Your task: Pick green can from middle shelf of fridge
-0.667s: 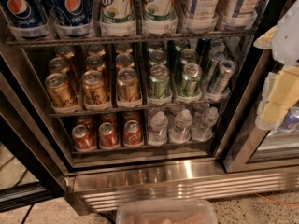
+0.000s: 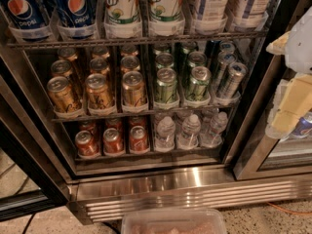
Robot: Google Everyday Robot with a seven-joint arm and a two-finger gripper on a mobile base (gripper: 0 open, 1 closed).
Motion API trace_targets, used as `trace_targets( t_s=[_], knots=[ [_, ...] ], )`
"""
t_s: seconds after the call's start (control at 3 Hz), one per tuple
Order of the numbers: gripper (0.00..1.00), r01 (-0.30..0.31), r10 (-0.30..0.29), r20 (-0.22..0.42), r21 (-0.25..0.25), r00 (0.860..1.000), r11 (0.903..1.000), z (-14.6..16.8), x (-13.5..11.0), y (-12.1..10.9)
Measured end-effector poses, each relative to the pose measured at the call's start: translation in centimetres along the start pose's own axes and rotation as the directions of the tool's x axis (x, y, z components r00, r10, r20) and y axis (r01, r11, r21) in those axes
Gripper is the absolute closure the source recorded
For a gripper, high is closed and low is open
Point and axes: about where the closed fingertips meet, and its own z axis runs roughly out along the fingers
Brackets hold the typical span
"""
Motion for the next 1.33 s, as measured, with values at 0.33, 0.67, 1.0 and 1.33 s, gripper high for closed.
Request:
trace_targets(
  t_s=[0.33, 0.67, 1.0, 1.33],
  knots=[
    [0.0, -0.018, 0.017, 0.064, 0.003, 0.998, 0.9998, 2.3, 0.2, 1.1],
    [0.0, -0.028, 0.025, 0.152, 0.021, 0.988, 0.9994, 6.2, 0.2, 2.1],
    [0.0, -0.046, 0.028, 0.231, 0.07, 0.973, 0.9965, 9.4, -0.1, 2.4],
    [0.0, -0.096, 0.046, 0.316, 0.146, 0.948, 0.9846, 11.0, -1.2, 1.1]
  ],
)
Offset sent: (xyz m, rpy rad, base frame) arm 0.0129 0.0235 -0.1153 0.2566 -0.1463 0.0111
